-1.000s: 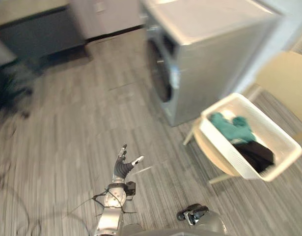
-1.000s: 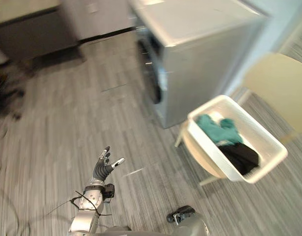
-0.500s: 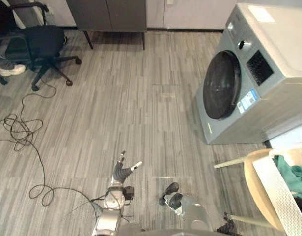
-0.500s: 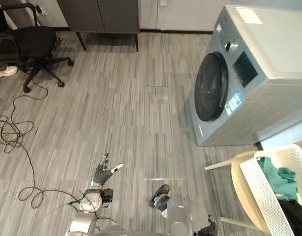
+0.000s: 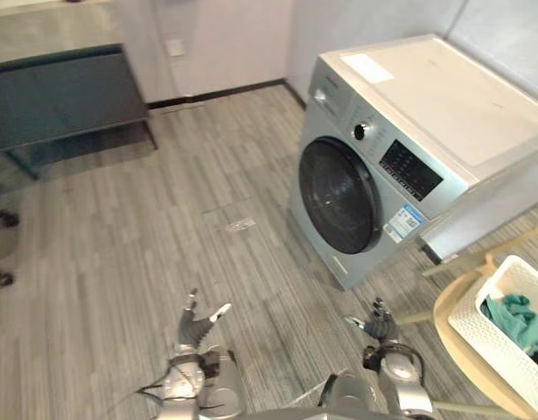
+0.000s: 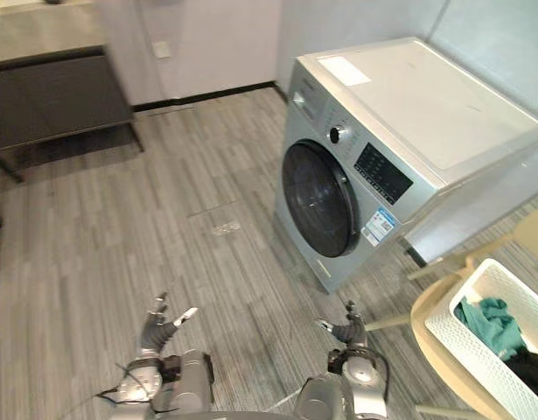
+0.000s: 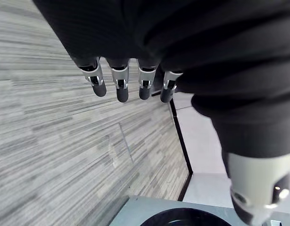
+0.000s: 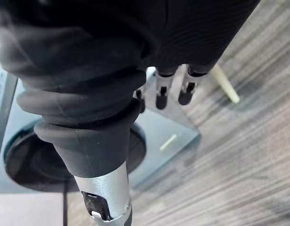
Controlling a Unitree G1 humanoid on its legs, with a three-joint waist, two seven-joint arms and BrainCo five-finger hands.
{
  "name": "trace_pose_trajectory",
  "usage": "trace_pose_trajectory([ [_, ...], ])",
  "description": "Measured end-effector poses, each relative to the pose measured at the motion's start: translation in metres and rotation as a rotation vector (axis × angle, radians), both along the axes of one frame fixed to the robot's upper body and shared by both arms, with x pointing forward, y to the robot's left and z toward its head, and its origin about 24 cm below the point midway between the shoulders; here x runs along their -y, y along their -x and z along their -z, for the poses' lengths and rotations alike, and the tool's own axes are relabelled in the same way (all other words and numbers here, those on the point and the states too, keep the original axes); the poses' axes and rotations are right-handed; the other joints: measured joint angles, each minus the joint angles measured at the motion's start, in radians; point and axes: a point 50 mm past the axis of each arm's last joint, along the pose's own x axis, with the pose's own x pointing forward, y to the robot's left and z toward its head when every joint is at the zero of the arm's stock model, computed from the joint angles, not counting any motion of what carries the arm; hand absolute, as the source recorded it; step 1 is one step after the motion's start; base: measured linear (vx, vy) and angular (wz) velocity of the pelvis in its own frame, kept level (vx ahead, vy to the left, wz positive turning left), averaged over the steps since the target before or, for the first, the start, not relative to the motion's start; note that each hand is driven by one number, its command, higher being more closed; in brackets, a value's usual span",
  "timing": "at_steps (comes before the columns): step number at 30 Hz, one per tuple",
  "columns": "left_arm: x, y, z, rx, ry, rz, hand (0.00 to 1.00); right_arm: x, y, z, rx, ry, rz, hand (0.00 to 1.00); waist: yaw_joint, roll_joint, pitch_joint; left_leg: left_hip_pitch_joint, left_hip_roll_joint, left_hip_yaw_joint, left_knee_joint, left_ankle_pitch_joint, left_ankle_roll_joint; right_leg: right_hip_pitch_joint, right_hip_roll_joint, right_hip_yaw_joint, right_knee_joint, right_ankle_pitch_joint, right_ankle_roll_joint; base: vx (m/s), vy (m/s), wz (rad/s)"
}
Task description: Pick up the laundry basket with both hands and put the clothes into the washing machine.
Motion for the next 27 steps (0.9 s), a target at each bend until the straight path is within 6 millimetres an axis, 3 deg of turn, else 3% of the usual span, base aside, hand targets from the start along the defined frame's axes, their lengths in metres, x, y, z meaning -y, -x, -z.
trace_pose_trajectory([
  [2,-0.005,0.0,-0.002,0.004,-0.015,-0.006,0.0,-0.006,-0.023,-0.01,0.047,-0.001,-0.027,0.0,-0.003,0.017,0.005,0.066,0.009,0.11,-0.048,-0.039,-0.003,-0.076,-0.003,-0.173,-0.082,-0.004,0.003,0.24,0.283,-1.35],
  [3,-0.004,-0.003,-0.003,0.011,-0.013,-0.005,0.0,-0.006,-0.027,-0.011,0.054,0.001,-0.033,0.0,-0.005,0.02,0.007,0.073,0.008,0.133,-0.051,-0.042,-0.009,-0.094,0.011,-0.2,-0.121,0.0,-0.003,0.24,0.187,-0.89],
  [5,-0.005,-0.012,-0.001,0.016,-0.01,-0.017,0.0,-0.005,-0.024,-0.006,0.022,0.019,-0.053,0.0,-0.012,0.02,0.007,0.115,0.02,0.192,0.011,-0.095,-0.023,-0.087,0.109,-0.217,-0.249,0.039,-0.057,0.38,0.127,-0.47],
  [6,-0.004,-0.013,0.004,0.0,0.002,-0.027,0.0,-0.003,-0.021,-0.003,0.006,0.024,-0.052,0.0,-0.013,0.051,0.023,0.113,0.051,0.177,0.094,-0.095,-0.024,-0.068,0.142,-0.193,-0.263,0.061,-0.067,0.41,0.09,-0.37],
  [7,-0.001,-0.009,0.013,-0.036,0.037,-0.063,0.0,0.0,-0.016,0.002,-0.024,0.036,-0.06,0.0,-0.022,0.106,0.028,0.088,0.124,0.125,0.259,-0.068,0.009,-0.014,0.201,-0.182,-0.291,0.058,-0.054,0.34,0.112,-0.77],
  [8,-0.001,0.0,0.018,-0.061,0.052,-0.11,0.0,-0.004,-0.01,0.005,-0.042,0.041,-0.084,0.0,-0.024,0.13,0.02,0.031,0.145,0.042,0.391,0.017,0.089,0.001,0.241,-0.138,-0.317,0.053,-0.048,0.38,0.147,-1.06],
  [9,-0.004,0.004,0.021,-0.074,0.054,-0.135,0.0,-0.006,-0.009,0.006,-0.044,0.045,-0.097,0.0,-0.027,0.136,0.014,-0.015,0.146,-0.01,0.463,0.098,0.115,0.015,0.257,-0.106,-0.344,0.06,-0.048,0.34,0.172,-1.31],
  [10,-0.005,0.007,0.023,-0.084,0.054,-0.14,0.0,-0.012,-0.011,0.006,-0.048,0.057,-0.126,0.0,-0.009,0.124,0.012,-0.068,0.121,-0.064,0.502,0.062,0.086,0.015,0.263,-0.054,-0.375,0.079,-0.039,0.4,0.262,-1.36],
  [11,-0.005,0.006,0.022,-0.08,0.055,-0.141,0.0,-0.013,-0.008,0.011,-0.078,0.072,-0.135,0.0,0.004,0.096,0.012,-0.113,0.059,-0.128,0.444,-0.007,0.021,0.014,0.261,0.011,-0.424,0.106,-0.02,0.36,0.272,-1.52],
  [13,-0.006,0.003,0.02,-0.054,0.074,-0.152,0.0,-0.013,0.0,0.021,-0.139,0.1,-0.157,0.0,0.023,0.061,0.013,-0.163,-0.016,-0.234,0.245,-0.029,-0.014,0.033,0.255,0.115,-0.518,0.159,0.024,0.33,0.314,-1.43],
  [14,-0.007,0.004,0.019,-0.05,0.08,-0.157,0.0,-0.013,0.0,0.021,-0.142,0.108,-0.164,0.0,0.027,0.057,0.012,-0.169,-0.027,-0.268,0.177,-0.026,-0.019,0.037,0.25,0.137,-0.528,0.168,0.038,0.3,0.385,-1.34],
  [15,-0.007,0.005,0.019,-0.045,0.087,-0.167,0.0,-0.01,0.006,0.025,-0.166,0.142,-0.188,0.0,0.031,0.061,0.008,-0.143,-0.049,-0.361,-0.003,0.006,-0.061,0.034,0.238,0.174,-0.523,0.184,0.064,0.28,0.45,-1.49],
  [16,-0.004,0.012,0.023,-0.059,0.112,-0.193,0.0,-0.003,0.016,0.03,-0.207,0.172,-0.21,0.0,0.042,0.101,-0.014,-0.105,-0.023,-0.45,-0.174,0.138,-0.085,0.031,0.248,0.183,-0.515,0.184,0.091,0.29,0.487,-1.59],
  [17,-0.003,0.014,0.025,-0.066,0.115,-0.193,0.0,0.002,0.019,0.031,-0.221,0.195,-0.215,0.0,0.05,0.114,-0.021,-0.102,-0.016,-0.455,-0.169,0.144,-0.166,0.031,0.246,0.19,-0.503,0.171,0.131,0.26,0.534,-1.08],
  [18,-0.009,0.008,0.02,-0.045,0.094,-0.189,0.0,-0.001,0.026,0.034,-0.236,0.201,-0.226,0.0,0.038,0.073,-0.022,-0.112,-0.07,-0.422,-0.113,0.118,-0.127,0.029,0.171,0.187,-0.478,0.168,0.144,0.27,0.561,-0.18],
  [19,-0.013,0.005,0.014,-0.01,0.076,-0.188,0.0,-0.006,0.036,0.034,-0.237,0.207,-0.248,0.0,0.033,0.054,-0.019,-0.114,-0.126,-0.417,-0.078,0.088,-0.093,0.039,0.109,0.163,-0.454,0.168,0.143,0.23,0.518,0.27],
  [20,-0.014,0.003,0.012,0.001,0.073,-0.184,0.0,-0.009,0.038,0.033,-0.228,0.205,-0.261,0.0,0.022,0.043,-0.019,-0.113,-0.152,-0.423,-0.058,0.072,-0.078,0.044,0.09,0.175,-0.432,0.169,0.142,0.17,0.375,0.57],
  [21,-0.014,0.003,0.012,0.0,0.07,-0.18,0.0,-0.014,0.041,0.029,-0.21,0.21,-0.289,0.0,0.015,0.042,-0.018,-0.111,-0.192,-0.432,-0.025,0.051,-0.053,0.026,0.074,0.266,-0.359,0.177,0.126,0.12,0.285,0.61],
  [22,-0.016,0.004,0.014,-0.008,0.063,-0.178,0.0,-0.02,0.04,0.024,-0.176,0.218,-0.314,0.0,0.01,0.053,-0.011,-0.104,-0.211,-0.432,-0.007,0.037,-0.03,-0.01,0.095,0.403,-0.239,0.154,0.141,0.11,0.224,0.58],
  [24,-0.019,0.006,0.016,-0.025,0.049,-0.18,0.0,-0.026,0.036,0.017,-0.135,0.23,-0.347,0.0,0.016,0.033,-0.019,-0.087,-0.224,-0.432,-0.003,0.031,-0.021,-0.024,0.143,0.482,-0.134,0.136,0.179,0.08,0.098,0.25],
  [27,-0.028,0.023,0.022,-0.072,0.029,-0.225,0.0,-0.031,0.016,-0.004,-0.008,0.335,-0.435,0.0,0.025,0.027,-0.029,-0.096,-0.21,-0.402,-0.01,0.01,-0.024,0.017,0.15,0.424,-0.238,0.108,0.202,0.0,0.027,-0.23],
])
